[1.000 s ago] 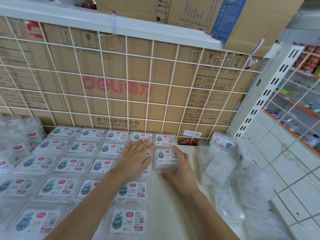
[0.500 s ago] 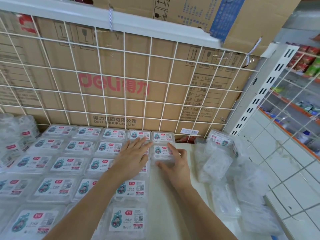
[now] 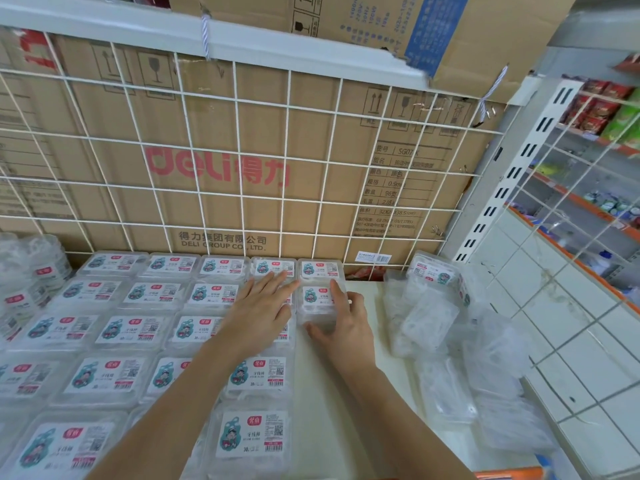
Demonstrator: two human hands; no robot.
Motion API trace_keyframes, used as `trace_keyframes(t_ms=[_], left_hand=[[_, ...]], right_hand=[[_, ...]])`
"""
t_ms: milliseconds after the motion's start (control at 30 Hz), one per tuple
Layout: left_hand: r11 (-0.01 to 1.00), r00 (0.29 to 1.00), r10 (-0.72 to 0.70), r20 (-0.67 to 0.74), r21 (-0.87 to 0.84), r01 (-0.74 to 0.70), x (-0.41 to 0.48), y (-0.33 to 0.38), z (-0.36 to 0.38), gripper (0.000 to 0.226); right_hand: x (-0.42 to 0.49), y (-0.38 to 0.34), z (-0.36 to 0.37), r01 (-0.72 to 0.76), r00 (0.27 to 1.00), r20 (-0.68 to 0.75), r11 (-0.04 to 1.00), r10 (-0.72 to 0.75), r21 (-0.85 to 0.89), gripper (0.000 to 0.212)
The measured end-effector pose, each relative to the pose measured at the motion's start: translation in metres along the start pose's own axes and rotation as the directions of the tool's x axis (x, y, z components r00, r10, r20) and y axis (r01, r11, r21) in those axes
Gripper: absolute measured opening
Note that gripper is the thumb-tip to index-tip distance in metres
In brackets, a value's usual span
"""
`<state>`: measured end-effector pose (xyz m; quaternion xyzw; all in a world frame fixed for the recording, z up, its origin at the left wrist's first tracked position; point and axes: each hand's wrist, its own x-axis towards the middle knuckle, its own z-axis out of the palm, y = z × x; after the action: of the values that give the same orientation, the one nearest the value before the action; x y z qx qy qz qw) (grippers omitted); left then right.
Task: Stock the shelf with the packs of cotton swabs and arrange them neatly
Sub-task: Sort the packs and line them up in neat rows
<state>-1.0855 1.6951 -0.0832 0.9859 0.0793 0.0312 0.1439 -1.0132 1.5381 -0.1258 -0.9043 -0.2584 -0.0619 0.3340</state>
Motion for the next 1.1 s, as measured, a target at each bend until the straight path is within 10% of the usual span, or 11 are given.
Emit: trace_keyframes(t_ms=[367,600,800,867,933,1000,1100], left_hand=[[0.999,1.000,0.028,0.005,-0.033,-0.028,-0.002,-0.004,0.000,0.081],[0.986,0.999,0.020,0.049,-0.163,-0.012,0.003,-0.006,-0.003,0.047],[0.963,0.995,0.058,-0.086,-0.257,-0.078,0.005,0.011,-0.024,0.054],[0.918,0.984,0.087,-0.157,-0.371,-0.140,0.002,0.025,-0.033,0.041],[0.853,0.979,0.103,-0.176,-0.491,-0.178,0.001,0.041,-0.038,0.034],[0.755,0.987,0.076,-0.142,-0.638,-0.150,0.000,0.057,-0.040,0.029],[0.570,0.997,0.061,-0.039,-0.819,-0.067,-0.001,0.077,-0.037,0.033]], right_hand=[[0.002,0.034,-0.091,0.030,0.974,-0.220,0.989,-0.062,-0.145,0.068],[-0.009,0.069,-0.136,-0.165,0.972,0.091,0.908,0.215,-0.384,0.094],[-0.019,0.051,-0.140,-0.198,0.979,-0.035,0.978,0.201,0.065,0.065],[-0.017,0.037,-0.145,-0.266,0.945,-0.017,0.797,0.326,0.543,0.043],[-0.017,0.023,-0.149,-0.346,0.893,0.212,0.306,0.397,0.887,0.030],[-0.018,0.014,-0.150,-0.395,0.869,0.388,-0.041,0.308,0.918,0.045],[-0.020,0.000,-0.145,-0.475,0.836,0.511,-0.203,0.200,0.856,0.055]])
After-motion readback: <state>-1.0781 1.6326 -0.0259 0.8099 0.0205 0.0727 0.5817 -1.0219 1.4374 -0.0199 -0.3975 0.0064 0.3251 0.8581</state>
